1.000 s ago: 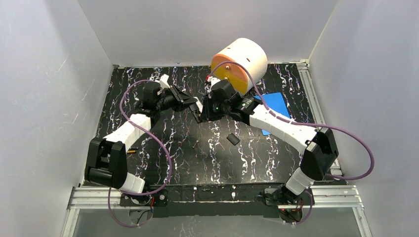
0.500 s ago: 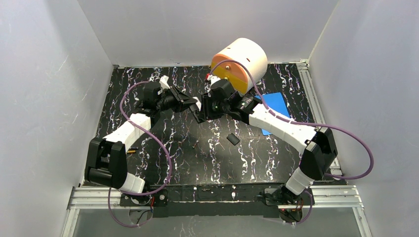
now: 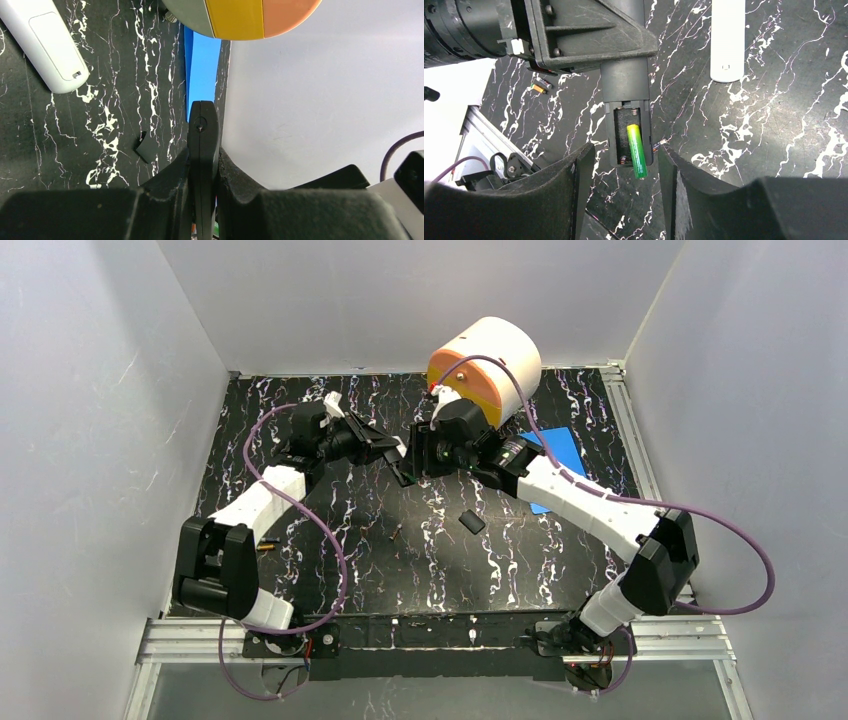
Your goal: Load the batteries into the remote control
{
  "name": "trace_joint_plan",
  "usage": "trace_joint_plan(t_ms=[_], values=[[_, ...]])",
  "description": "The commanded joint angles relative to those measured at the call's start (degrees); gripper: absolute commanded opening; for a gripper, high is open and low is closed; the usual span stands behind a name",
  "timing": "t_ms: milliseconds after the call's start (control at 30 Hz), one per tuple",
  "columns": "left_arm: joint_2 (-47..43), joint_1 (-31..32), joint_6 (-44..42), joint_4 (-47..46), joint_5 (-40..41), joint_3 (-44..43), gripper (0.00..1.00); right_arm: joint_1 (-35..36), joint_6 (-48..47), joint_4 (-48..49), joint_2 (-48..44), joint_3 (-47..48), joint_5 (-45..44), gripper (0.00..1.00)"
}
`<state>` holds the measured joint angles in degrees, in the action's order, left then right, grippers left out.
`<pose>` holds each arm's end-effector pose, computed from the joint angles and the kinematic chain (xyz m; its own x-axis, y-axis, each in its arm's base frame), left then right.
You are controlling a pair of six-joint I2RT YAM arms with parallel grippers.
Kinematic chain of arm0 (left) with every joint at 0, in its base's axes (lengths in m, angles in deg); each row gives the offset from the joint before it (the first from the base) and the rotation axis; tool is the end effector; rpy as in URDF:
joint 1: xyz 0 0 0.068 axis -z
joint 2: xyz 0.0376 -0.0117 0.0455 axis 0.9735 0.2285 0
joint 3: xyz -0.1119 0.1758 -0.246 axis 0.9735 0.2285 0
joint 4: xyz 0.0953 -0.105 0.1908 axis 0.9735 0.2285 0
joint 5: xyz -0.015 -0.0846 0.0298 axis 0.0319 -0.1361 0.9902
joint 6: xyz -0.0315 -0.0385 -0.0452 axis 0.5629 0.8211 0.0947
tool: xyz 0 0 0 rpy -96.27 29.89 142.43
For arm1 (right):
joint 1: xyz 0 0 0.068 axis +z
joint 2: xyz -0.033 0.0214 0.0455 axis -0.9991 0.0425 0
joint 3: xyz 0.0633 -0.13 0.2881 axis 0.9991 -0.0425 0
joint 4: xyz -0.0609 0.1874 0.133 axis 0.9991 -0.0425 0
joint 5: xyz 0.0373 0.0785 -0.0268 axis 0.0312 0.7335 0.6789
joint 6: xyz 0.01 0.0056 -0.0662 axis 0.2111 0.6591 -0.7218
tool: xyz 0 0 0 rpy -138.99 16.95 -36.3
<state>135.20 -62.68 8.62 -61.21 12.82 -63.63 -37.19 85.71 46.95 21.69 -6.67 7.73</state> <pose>0.3015 -0.1072 0.3321 -0.7825 -0.5577 -0.2770 0.0601 0.3751 -0.9251 0.2226 0.2647 0.3964 -0.6510 0.0394 -0.7581 -0.4692 0.7641 0.4427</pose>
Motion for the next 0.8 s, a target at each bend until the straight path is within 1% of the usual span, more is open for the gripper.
trace_joint_plan(t_ms=[0, 300, 700, 767], values=[[-0.1, 0.3, 0.7, 1.2, -1.4, -2.8, 0.00, 0.2, 0.2, 2.1, 0.1, -0.9, -0.2, 0.58], [0.1, 0.3, 1.4, 1.4, -2.3, -3.7, 0.00, 0.1, -1.5, 1.6, 1.6, -0.8, 1.0, 0.51], [0.2, 0.3, 2.5, 1.4, -2.9, -4.2, 0.00, 0.1, -2.2, 0.9, 2.5, -0.7, -0.6, 0.32], [0.3, 0.3, 3.0, 1.4, -3.0, -4.3, 0.00, 0.1, -2.4, 0.8, 2.7, -0.7, -0.7, 0.30]])
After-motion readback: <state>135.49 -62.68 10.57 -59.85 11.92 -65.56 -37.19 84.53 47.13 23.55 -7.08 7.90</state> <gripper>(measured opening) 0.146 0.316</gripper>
